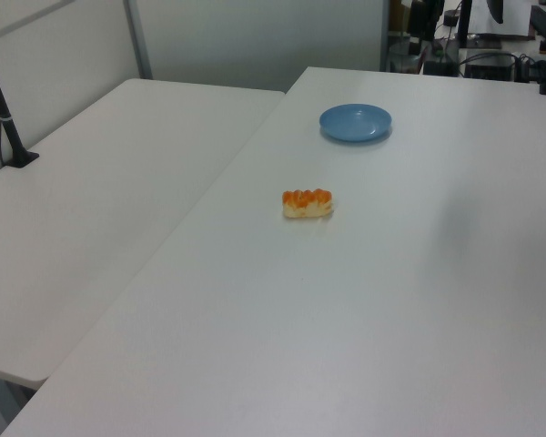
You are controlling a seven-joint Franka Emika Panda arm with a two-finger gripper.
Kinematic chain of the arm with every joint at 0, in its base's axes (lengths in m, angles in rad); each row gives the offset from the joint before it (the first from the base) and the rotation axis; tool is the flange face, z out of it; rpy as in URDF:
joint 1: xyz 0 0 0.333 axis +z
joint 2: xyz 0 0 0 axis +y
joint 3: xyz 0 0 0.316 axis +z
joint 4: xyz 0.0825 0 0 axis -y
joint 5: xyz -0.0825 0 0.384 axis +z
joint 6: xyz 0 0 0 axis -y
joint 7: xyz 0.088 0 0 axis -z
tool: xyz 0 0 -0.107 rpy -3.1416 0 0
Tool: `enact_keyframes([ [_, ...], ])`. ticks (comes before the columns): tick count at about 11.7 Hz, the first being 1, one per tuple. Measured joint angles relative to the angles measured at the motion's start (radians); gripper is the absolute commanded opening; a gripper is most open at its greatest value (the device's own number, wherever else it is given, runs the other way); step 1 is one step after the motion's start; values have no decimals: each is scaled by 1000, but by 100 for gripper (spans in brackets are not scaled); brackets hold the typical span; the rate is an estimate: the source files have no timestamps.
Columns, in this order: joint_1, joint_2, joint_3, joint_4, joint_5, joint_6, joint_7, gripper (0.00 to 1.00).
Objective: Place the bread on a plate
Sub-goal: 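Move the open gripper toward the orange-glazed bread roll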
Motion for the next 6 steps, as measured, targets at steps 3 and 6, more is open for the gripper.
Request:
enact_keyframes([
  [3,10,1,0,-1,0,-2,0,100],
  [6,31,1,0,-4,0,-27,0,100],
])
